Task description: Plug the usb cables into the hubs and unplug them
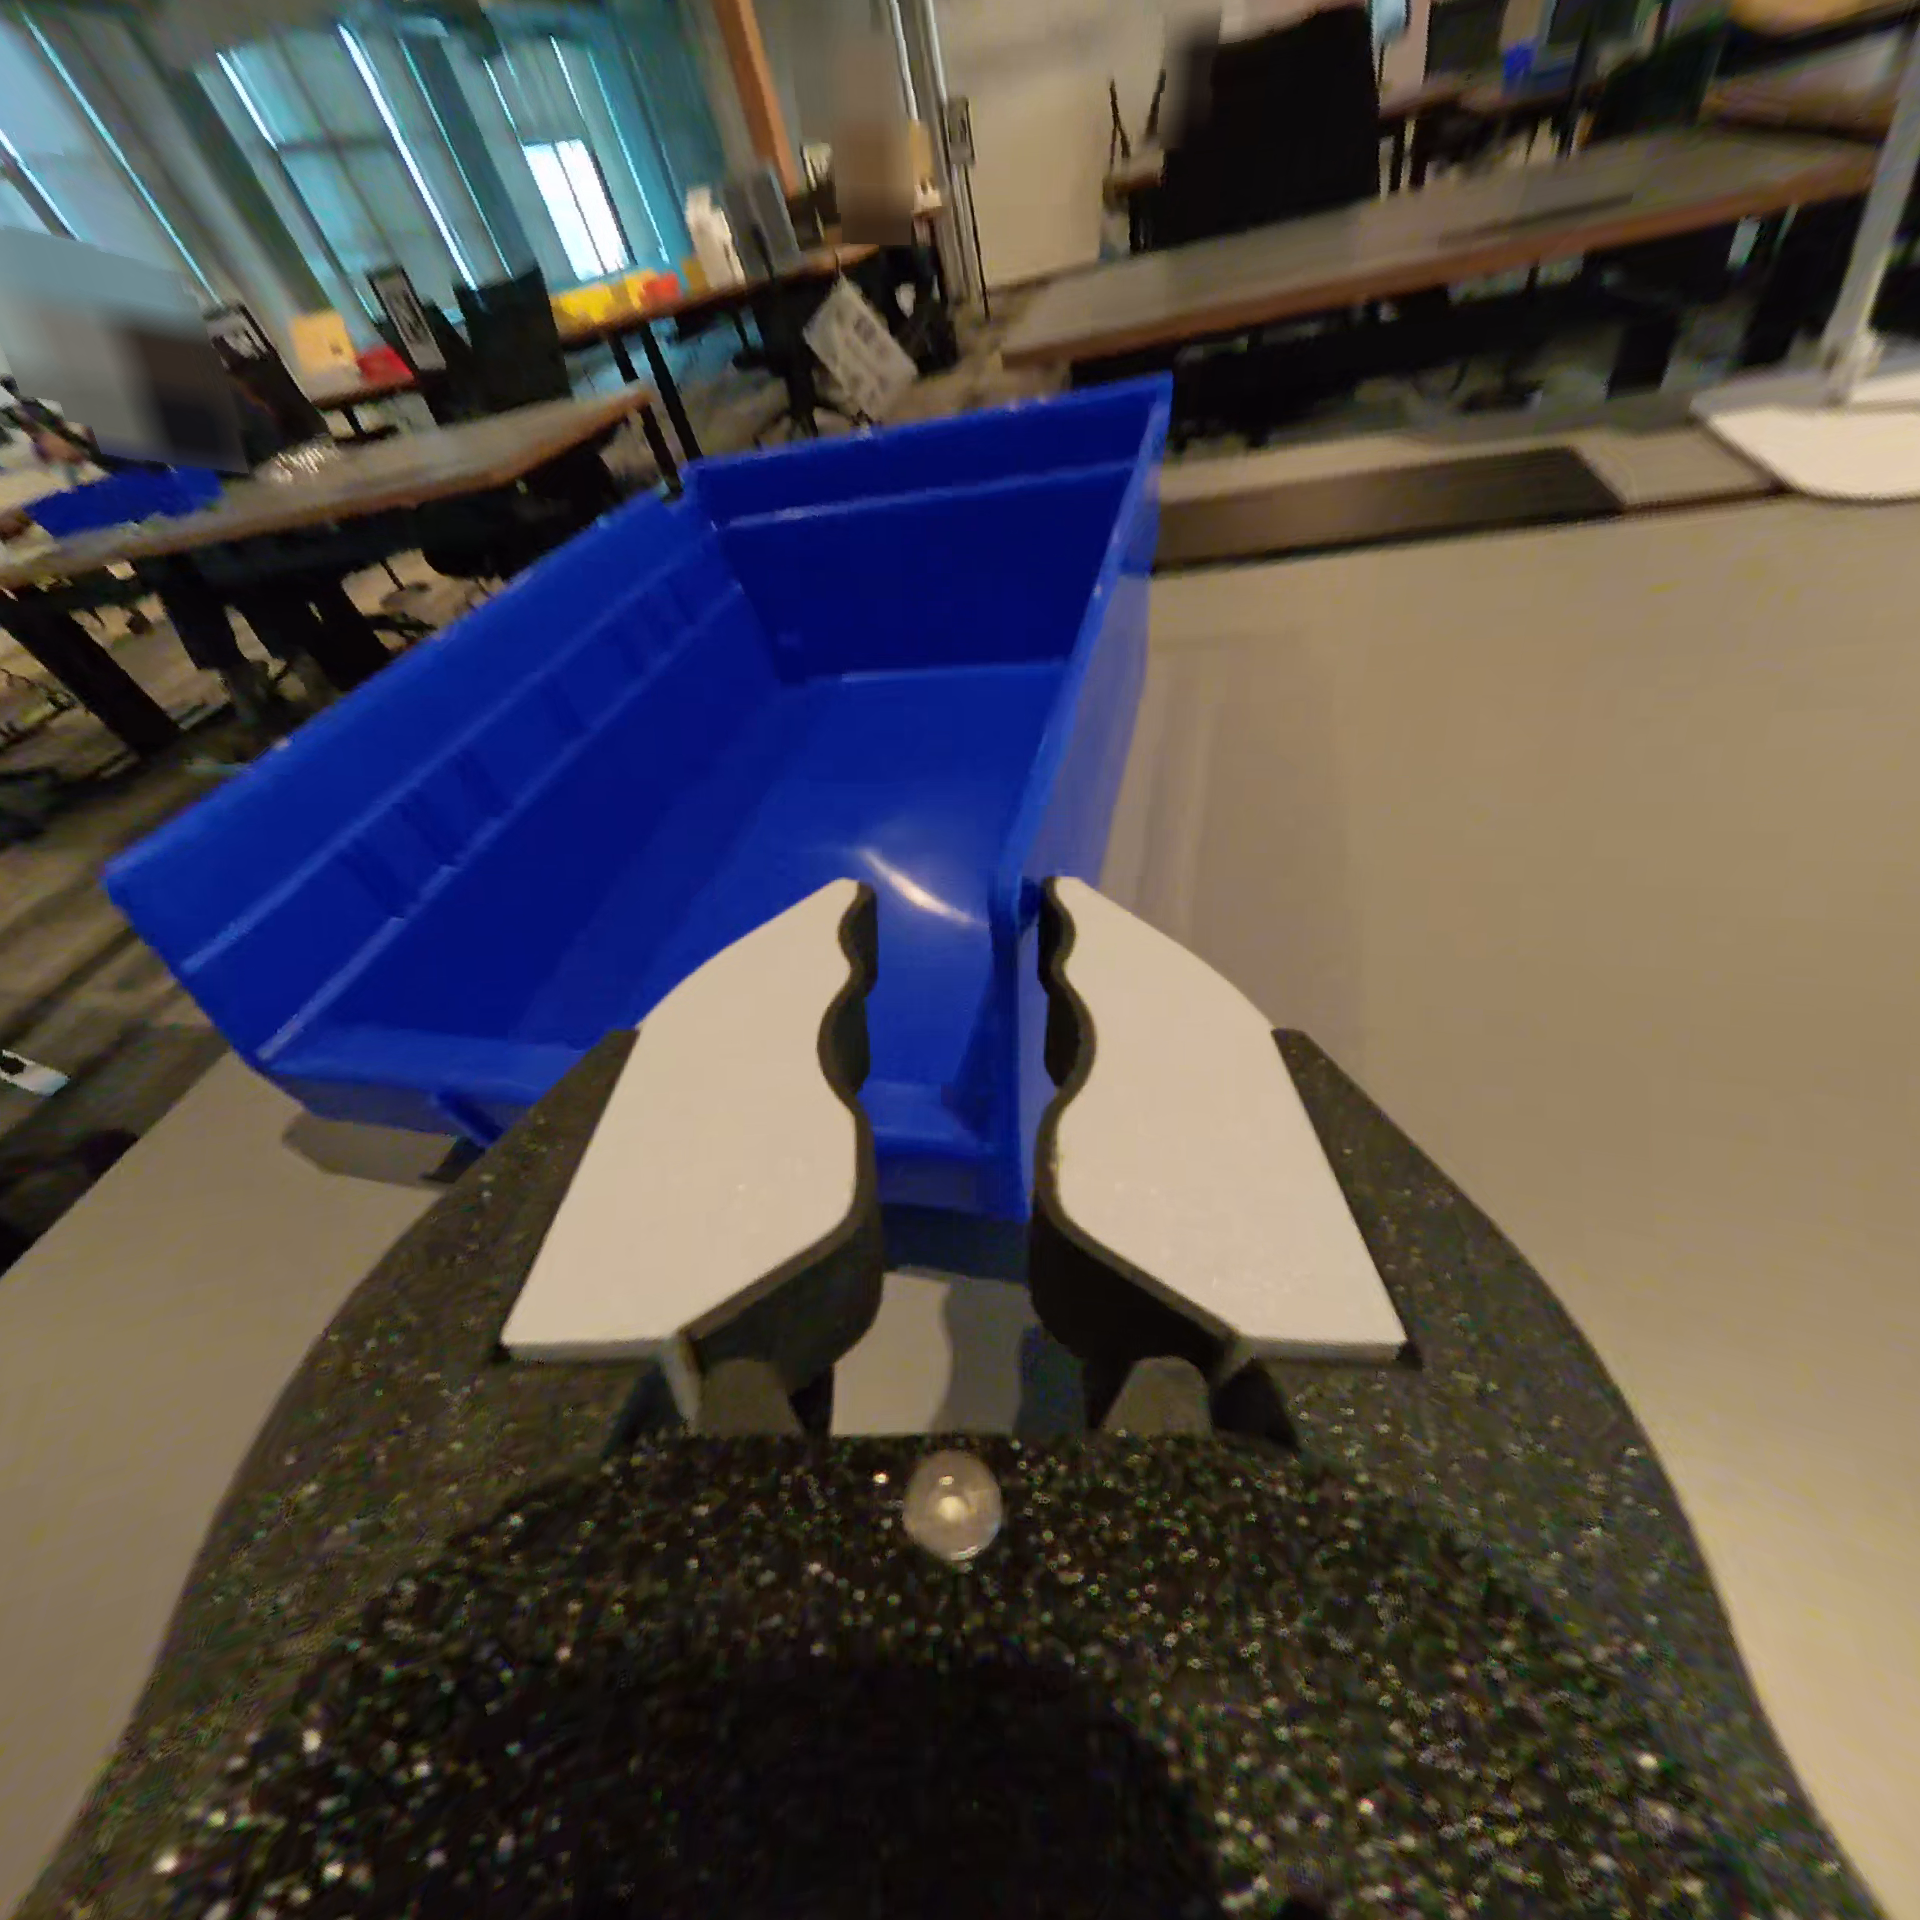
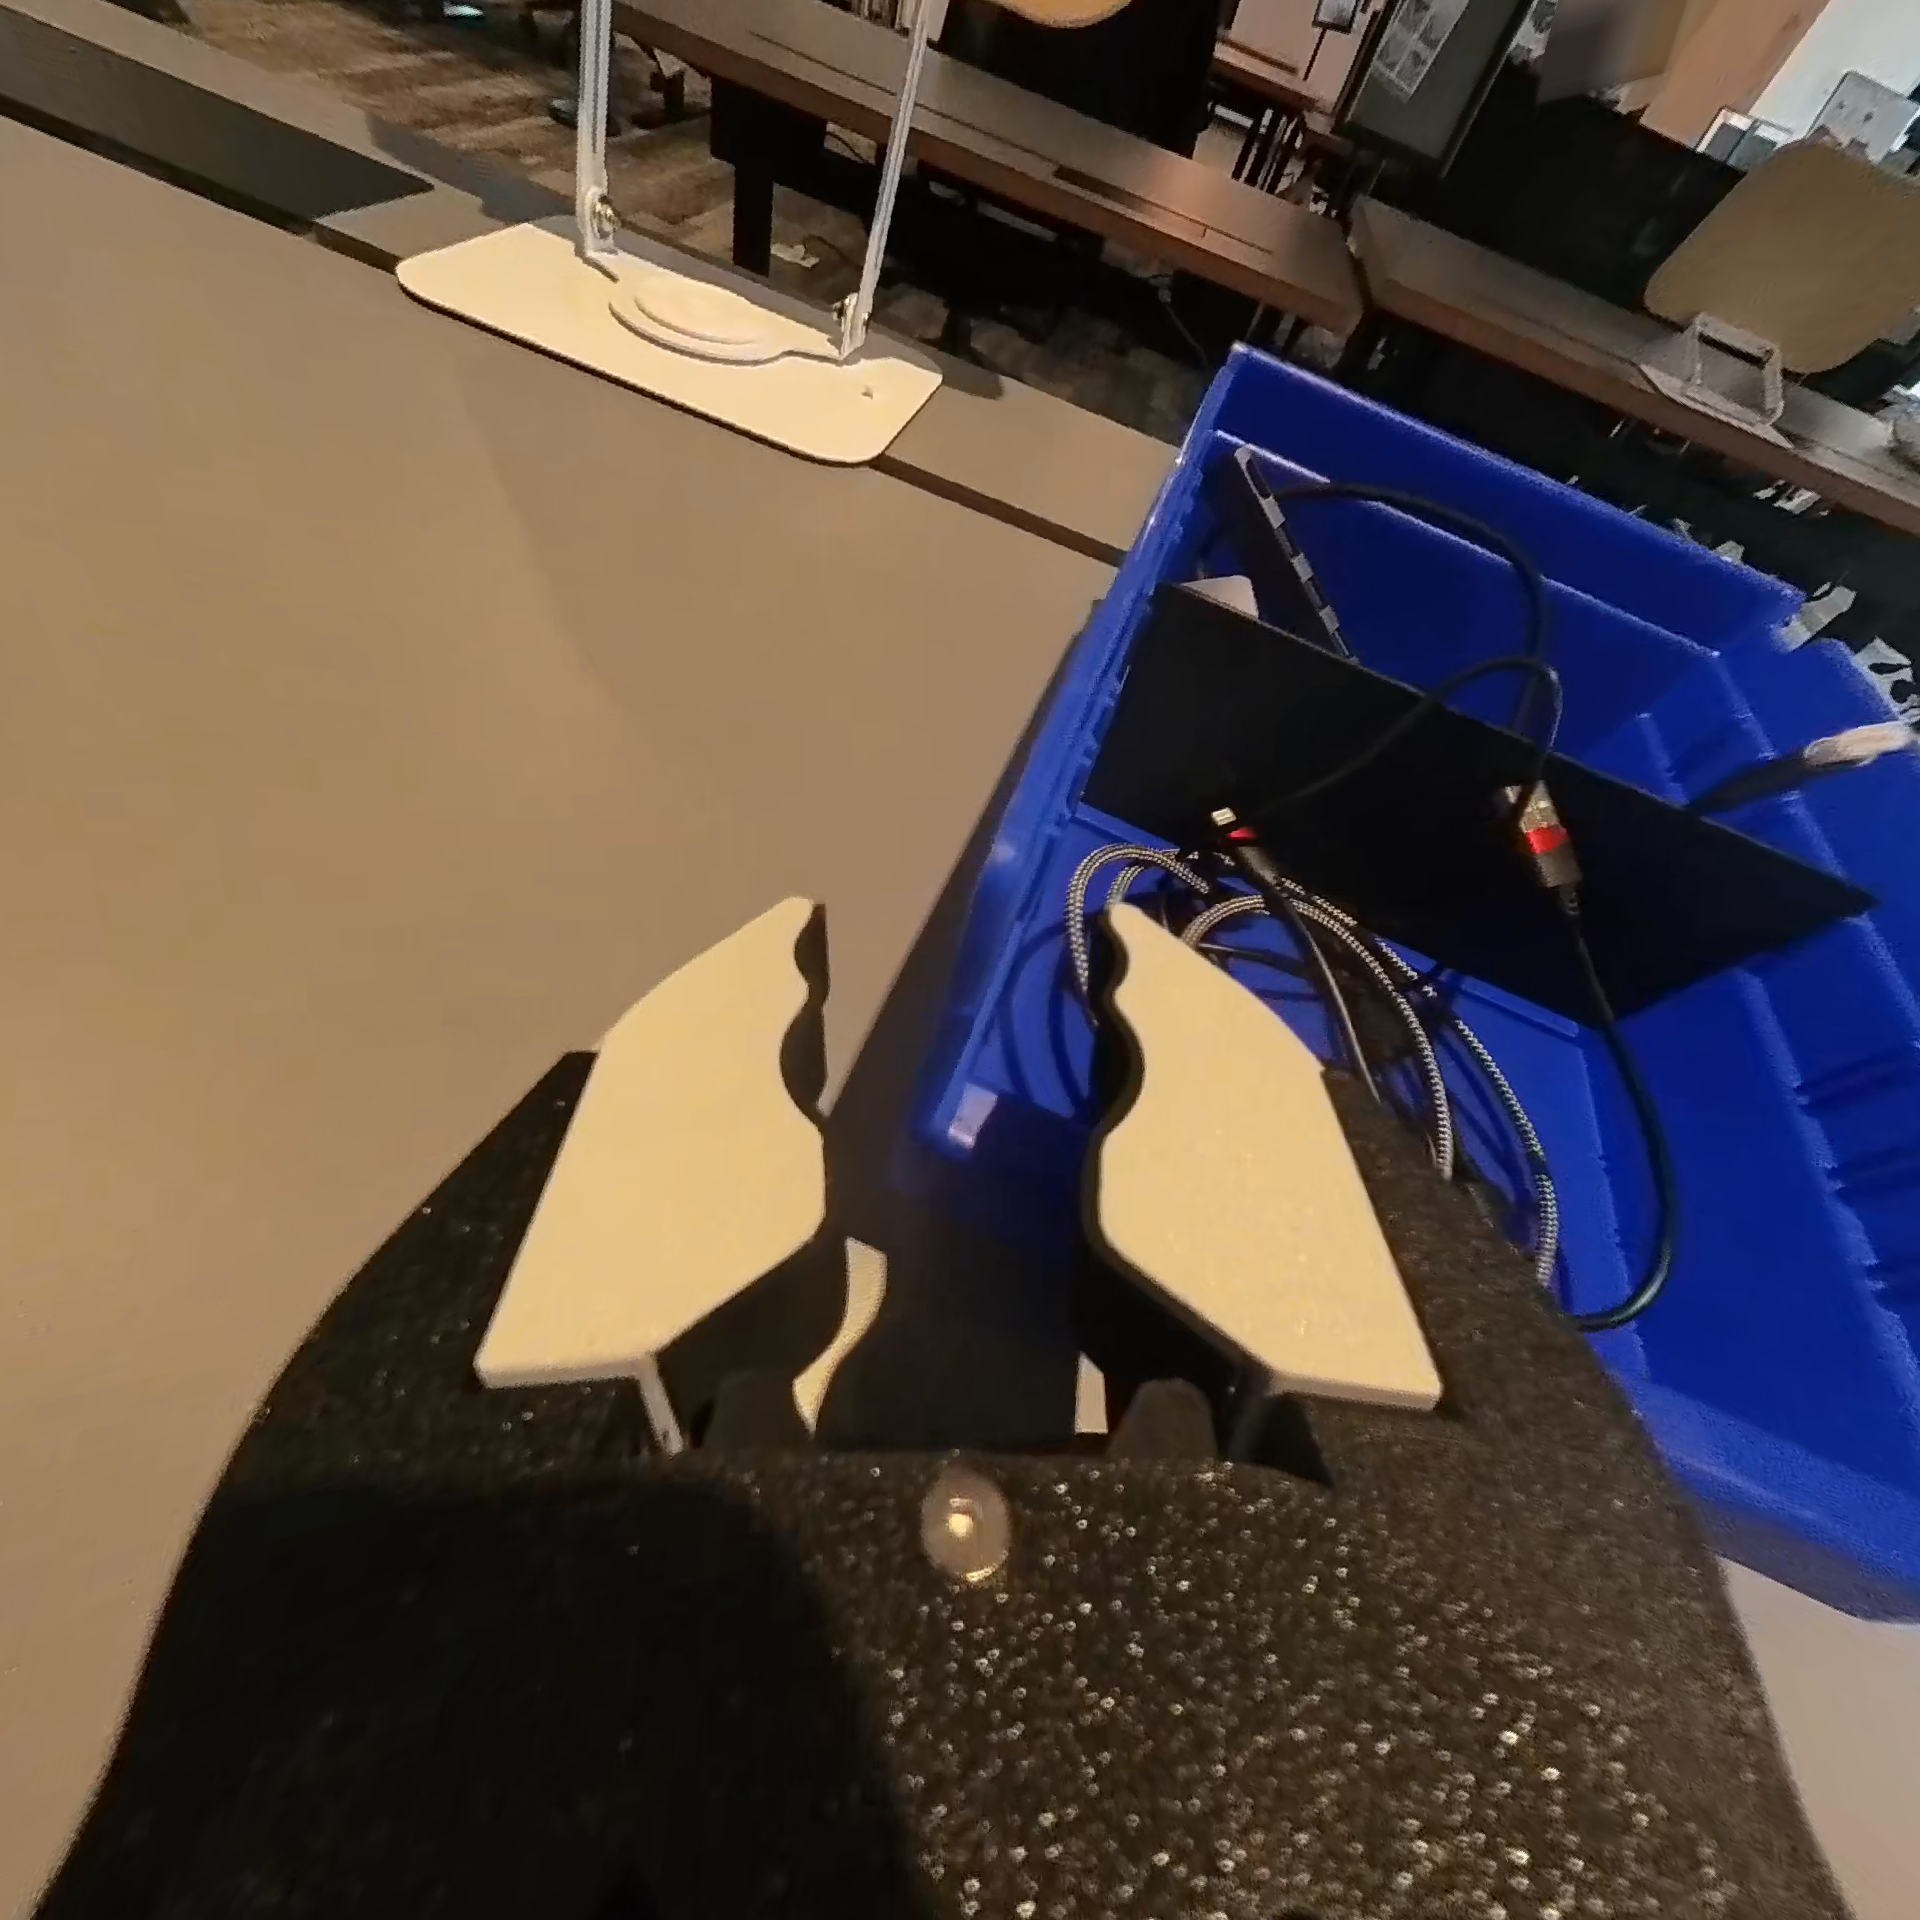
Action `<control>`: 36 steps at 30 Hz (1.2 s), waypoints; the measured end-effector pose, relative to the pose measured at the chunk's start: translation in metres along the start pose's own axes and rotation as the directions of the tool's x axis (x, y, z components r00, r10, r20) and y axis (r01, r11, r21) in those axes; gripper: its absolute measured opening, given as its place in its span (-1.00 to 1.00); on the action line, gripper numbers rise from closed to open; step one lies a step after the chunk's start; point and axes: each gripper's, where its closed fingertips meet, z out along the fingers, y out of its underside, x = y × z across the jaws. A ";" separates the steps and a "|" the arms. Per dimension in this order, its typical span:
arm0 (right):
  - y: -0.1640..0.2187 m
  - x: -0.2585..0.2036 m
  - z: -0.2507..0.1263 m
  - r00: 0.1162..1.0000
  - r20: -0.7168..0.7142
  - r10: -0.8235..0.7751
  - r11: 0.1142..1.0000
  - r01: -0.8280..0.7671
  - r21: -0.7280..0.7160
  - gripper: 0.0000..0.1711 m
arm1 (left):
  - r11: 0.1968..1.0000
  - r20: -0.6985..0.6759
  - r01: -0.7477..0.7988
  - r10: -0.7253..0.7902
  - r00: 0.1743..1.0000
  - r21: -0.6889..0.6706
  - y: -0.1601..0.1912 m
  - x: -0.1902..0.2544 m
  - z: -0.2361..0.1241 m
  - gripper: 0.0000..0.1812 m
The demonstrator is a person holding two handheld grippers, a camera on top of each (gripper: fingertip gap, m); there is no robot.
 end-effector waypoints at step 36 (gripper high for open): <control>0.000 0.010 0.000 0.998 -0.058 -0.015 1.000 0.016 0.023 -0.64 | 0.942 -0.769 -0.159 0.334 0.544 0.296 0.004 0.111 -0.088 -0.96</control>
